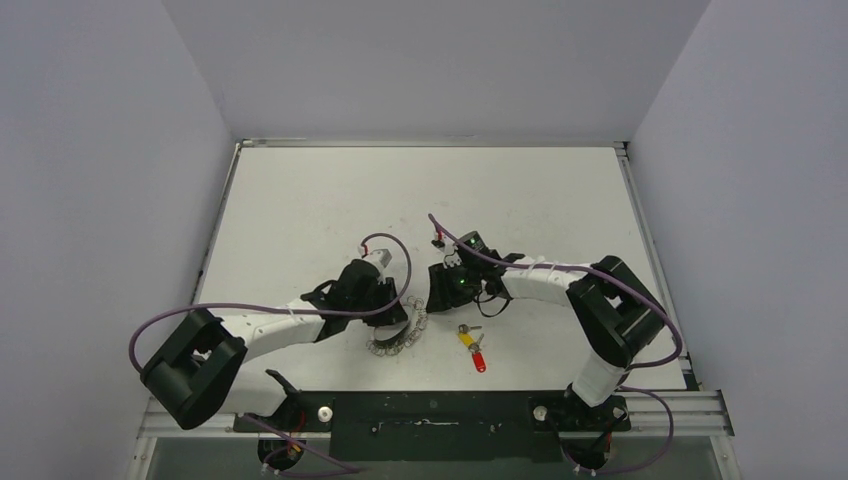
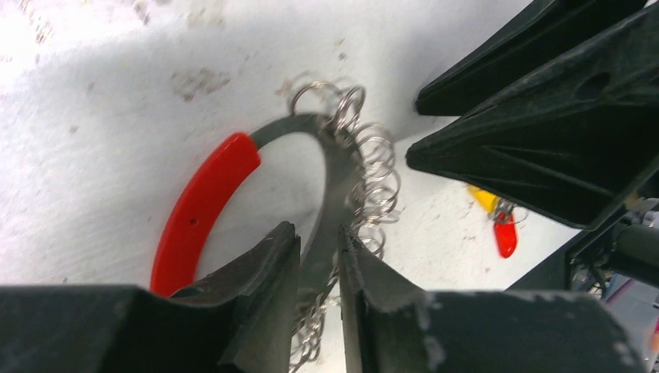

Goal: Put the keys on the keyring

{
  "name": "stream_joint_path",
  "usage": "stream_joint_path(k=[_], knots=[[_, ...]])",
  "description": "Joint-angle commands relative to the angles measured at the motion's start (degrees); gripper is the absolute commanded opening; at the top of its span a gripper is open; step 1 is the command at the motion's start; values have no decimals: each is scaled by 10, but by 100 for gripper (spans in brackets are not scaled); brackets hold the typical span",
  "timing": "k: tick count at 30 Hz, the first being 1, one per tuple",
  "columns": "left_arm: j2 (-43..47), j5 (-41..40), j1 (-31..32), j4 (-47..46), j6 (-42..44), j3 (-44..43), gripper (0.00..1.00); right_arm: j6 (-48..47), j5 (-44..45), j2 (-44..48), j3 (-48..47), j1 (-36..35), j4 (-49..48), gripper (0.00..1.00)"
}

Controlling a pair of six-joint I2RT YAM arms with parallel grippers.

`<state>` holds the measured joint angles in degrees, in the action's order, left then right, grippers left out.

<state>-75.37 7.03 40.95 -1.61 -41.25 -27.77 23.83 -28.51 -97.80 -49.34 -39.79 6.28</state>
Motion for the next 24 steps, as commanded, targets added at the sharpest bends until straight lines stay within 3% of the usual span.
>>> stream_joint_path(k=[1,9,17,21,24], knots=[[-40,17,2,-50,3,-57,26,16,-24,41,9,20,-38,38],[-115,29,1,-112,-25,-88,27,11,-35,62,31,50,-34,38],[-165,30,2,-124,-28,-113,15,3,-41,67,36,63,-25,38],[-168,32,2,-115,-16,-120,0,1,-42,71,37,65,-23,38],[-166,43,3,-107,0,-126,0,0,-43,72,37,66,-24,38]])
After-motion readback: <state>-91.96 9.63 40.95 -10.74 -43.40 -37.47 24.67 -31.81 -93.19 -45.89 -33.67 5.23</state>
